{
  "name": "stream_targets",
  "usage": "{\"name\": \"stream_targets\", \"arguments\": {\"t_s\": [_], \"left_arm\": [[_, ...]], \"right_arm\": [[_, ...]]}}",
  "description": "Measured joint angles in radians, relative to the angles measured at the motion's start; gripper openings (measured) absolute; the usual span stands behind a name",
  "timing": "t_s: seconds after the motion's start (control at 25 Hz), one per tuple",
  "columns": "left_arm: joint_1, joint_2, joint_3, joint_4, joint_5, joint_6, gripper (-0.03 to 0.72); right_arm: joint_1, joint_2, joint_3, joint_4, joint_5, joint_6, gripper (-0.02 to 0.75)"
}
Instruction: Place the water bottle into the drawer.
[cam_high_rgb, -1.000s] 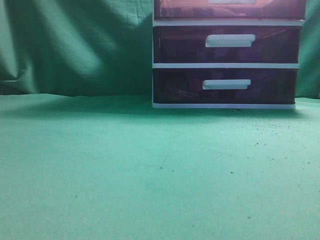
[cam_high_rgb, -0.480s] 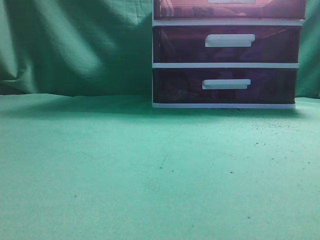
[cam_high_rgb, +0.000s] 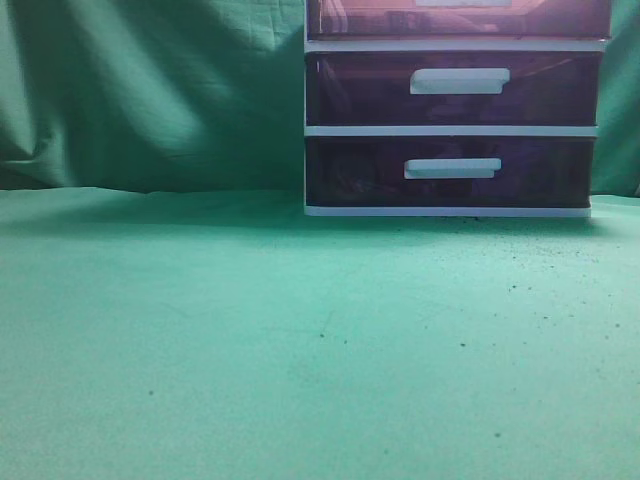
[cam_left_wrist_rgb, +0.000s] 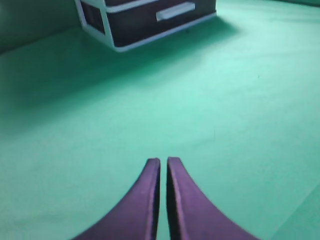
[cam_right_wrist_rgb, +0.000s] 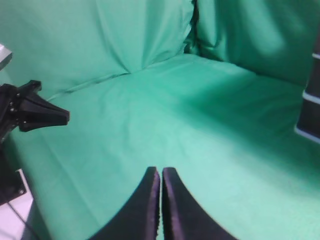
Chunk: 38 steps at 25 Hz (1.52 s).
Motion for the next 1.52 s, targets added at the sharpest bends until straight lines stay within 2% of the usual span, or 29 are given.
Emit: {"name": "stream_targets", "arguments": {"t_s": [0.4, 0.48, 0.6, 0.68, 0.76, 0.92, 1.0, 1.12, 1.28, 1.52], "left_arm": [[0.000, 0.000, 0.035, 0.005, 0.002, 0.000, 0.000], [0.000, 0.000, 0.035, 0.005, 0.002, 0.000, 0.000], [0.000, 0.000, 0.035, 0.005, 0.002, 0.000, 0.000], [0.000, 0.000, 0.035, 0.005, 0.002, 0.000, 0.000], [0.000, 0.000, 0.035, 0.005, 0.002, 0.000, 0.000], [0.000, 0.000, 0.035, 0.005, 0.002, 0.000, 0.000], [0.000, 0.000, 0.035, 0.005, 0.002, 0.000, 0.000], [0.000, 0.000, 0.035, 0.005, 0.002, 0.000, 0.000], [0.000, 0.000, 0.035, 0.005, 0.002, 0.000, 0.000], [0.000, 0.000, 0.035, 0.005, 0.002, 0.000, 0.000]], "right_arm": [[0.000, 0.000, 0.000, 0.002, 0.100, 0.000, 0.000], [0.000, 0.000, 0.006, -0.005, 0.061, 0.000, 0.000], [-0.018, -0.028, 0.053, -0.047, -0.089, 0.040, 0.000], [-0.060, -0.072, 0.104, -0.147, -0.198, 0.169, 0.000], [-0.114, -0.134, 0.158, -0.306, -0.262, 0.352, 0.000], [-0.230, -0.239, 0.246, -0.713, -0.277, 0.773, 0.000], [-0.283, -0.280, 0.296, -0.840, -0.279, 0.887, 0.000], [-0.373, -0.333, 0.375, -0.909, -0.281, 0.928, 0.000], [-0.489, -0.342, 0.475, -0.912, -0.283, 0.939, 0.000], [-0.519, -0.342, 0.527, -0.898, -0.290, 0.940, 0.000]]}}
